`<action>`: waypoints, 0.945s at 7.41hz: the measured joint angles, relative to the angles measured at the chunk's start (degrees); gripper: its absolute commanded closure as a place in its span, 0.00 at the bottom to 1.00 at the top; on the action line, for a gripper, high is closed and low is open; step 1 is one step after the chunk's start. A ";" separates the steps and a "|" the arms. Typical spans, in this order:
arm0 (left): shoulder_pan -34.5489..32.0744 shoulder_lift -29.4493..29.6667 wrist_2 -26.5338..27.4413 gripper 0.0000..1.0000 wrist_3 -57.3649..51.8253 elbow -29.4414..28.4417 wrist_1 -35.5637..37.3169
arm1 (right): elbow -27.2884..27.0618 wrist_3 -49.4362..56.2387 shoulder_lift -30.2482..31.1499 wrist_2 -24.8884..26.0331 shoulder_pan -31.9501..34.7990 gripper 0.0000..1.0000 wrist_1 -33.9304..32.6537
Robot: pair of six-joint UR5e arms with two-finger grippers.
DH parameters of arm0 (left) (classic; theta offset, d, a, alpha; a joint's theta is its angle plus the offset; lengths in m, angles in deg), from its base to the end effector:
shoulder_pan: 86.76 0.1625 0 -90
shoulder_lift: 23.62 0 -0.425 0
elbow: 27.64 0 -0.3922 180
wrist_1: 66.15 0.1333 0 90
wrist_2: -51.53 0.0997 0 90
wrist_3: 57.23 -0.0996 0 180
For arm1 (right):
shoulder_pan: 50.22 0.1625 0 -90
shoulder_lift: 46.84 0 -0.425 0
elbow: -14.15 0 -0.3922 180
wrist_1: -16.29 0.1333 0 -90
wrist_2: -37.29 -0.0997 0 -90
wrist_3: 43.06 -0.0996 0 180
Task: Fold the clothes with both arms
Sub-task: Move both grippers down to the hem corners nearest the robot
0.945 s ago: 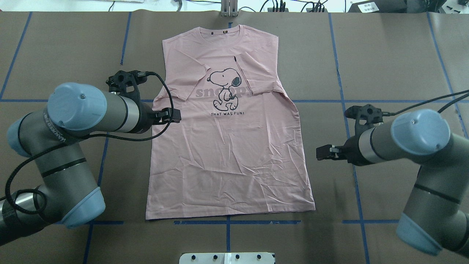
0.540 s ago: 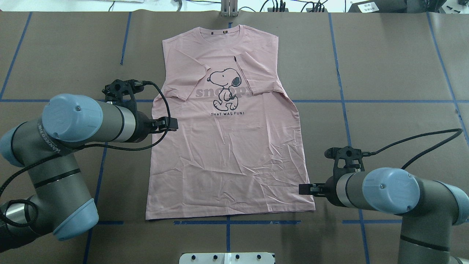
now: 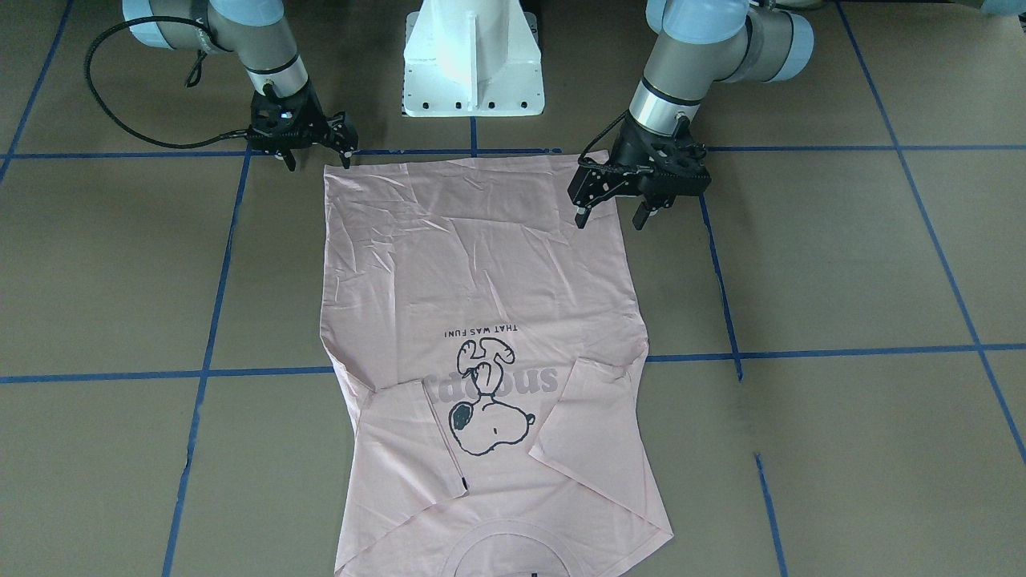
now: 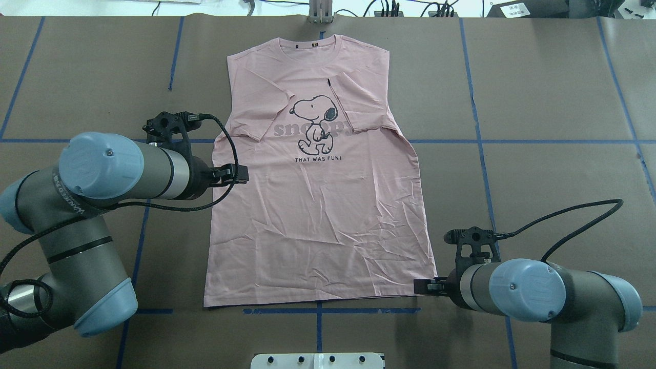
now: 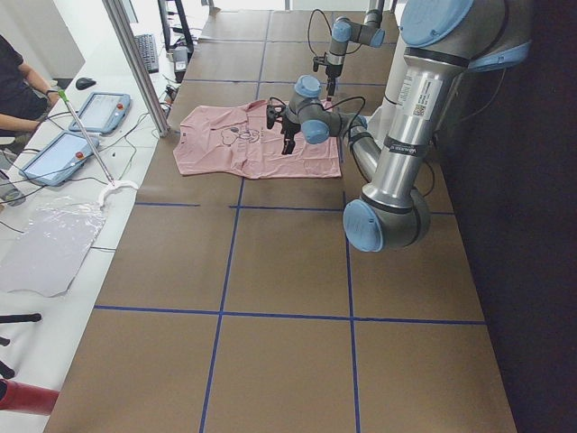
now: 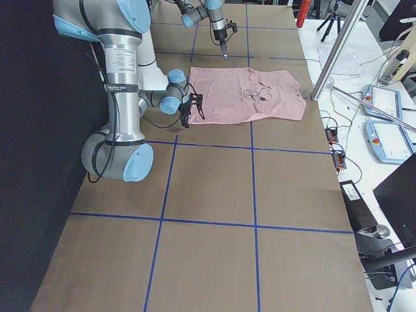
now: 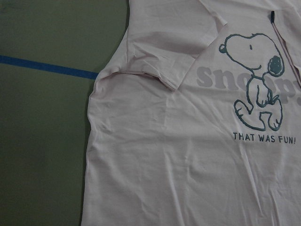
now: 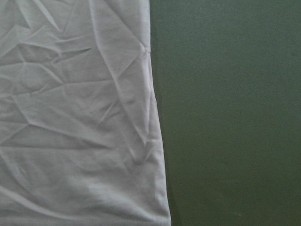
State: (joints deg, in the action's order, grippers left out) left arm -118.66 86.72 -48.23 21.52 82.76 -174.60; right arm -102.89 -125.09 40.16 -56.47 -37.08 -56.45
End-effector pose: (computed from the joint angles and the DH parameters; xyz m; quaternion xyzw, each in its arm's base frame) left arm 0.4311 -0.4055 0.2697 0.1122 0.4848 -0.1140 0.8599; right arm -0.4604 -0.2377 0.3847 0.0439 -0.3997 0.0281 0.9152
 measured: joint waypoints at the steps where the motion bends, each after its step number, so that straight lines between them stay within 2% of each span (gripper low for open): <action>1: 0.00 -0.01 0.00 0.00 0.00 0.00 0.00 | 0.17 0.01 -0.17 -0.25 -0.17 0.07 -0.04; 2: 0.00 -0.03 0.00 0.00 0.00 0.00 0.00 | 0.28 0.02 -0.27 -0.37 -0.25 0.10 -0.08; 3: 0.00 -0.06 0.00 0.00 -0.02 0.00 0.00 | 0.37 0.03 -0.36 -0.42 -0.31 0.35 -0.10; 4: 0.00 -0.09 0.00 0.00 -0.05 -0.03 0.00 | 0.48 0.02 -0.52 -0.43 -0.35 0.55 -0.11; 7: 0.00 -0.12 0.00 0.00 -0.09 -0.09 0.00 | 0.74 0.08 -1.00 -0.45 -0.40 0.90 -0.09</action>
State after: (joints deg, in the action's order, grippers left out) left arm -118.66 86.60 -48.23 21.44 82.67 -174.60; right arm -102.15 -125.01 39.16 -56.92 -37.47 -56.55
